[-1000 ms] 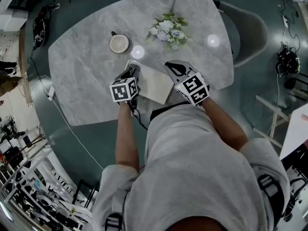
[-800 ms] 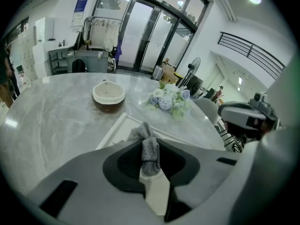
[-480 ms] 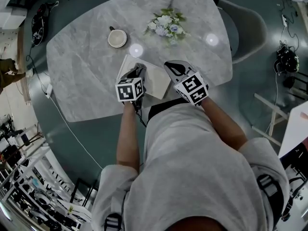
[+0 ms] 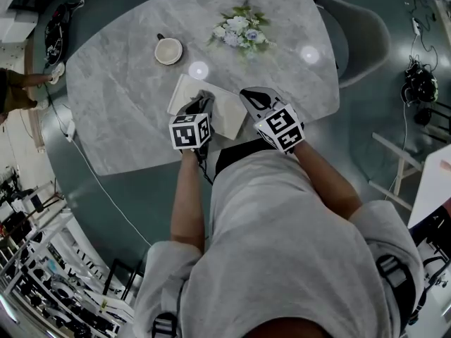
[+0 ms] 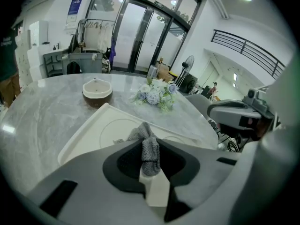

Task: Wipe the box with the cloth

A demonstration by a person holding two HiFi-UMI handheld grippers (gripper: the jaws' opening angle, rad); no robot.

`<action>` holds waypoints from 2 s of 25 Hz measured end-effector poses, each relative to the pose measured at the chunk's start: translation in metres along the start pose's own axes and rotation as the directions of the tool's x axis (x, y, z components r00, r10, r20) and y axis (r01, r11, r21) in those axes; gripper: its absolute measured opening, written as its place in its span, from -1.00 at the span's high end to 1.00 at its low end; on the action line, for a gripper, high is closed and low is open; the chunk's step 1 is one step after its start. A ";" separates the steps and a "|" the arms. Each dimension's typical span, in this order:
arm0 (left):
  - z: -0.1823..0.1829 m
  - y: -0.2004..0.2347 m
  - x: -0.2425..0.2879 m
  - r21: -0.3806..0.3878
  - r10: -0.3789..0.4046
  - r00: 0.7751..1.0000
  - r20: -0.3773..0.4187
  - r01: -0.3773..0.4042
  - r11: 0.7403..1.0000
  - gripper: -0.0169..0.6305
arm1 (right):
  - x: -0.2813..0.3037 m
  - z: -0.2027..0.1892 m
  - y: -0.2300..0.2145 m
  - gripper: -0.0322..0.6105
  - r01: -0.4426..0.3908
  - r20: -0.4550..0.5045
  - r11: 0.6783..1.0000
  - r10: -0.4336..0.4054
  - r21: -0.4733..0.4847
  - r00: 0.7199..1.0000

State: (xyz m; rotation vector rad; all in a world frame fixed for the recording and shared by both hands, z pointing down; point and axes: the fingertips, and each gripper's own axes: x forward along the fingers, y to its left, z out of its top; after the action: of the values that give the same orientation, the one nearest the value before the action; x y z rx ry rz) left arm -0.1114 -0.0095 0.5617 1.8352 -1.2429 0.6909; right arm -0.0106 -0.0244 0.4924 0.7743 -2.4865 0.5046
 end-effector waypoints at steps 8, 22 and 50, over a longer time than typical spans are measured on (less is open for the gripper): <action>-0.015 -0.031 0.005 0.033 -0.063 0.998 -0.030 0.064 0.997 0.66 | -0.005 -0.006 0.000 0.81 0.007 -0.005 1.000 -0.007 0.006 1.000; -0.028 -0.082 0.018 0.057 -0.190 0.976 -0.103 0.196 0.979 0.66 | -0.009 -0.012 -0.001 0.81 0.013 -0.008 1.000 -0.013 0.010 1.000; 0.054 0.046 -0.012 0.024 0.084 0.993 0.080 -0.086 0.996 0.66 | 0.011 0.011 -0.027 0.81 0.019 0.009 1.000 -0.019 0.024 1.000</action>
State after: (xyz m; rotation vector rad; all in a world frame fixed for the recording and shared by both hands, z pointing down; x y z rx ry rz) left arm -0.1581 -0.0586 0.5370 1.8566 -1.3760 0.6909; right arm -0.0061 -0.0549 0.4943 0.8106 -2.4835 0.5262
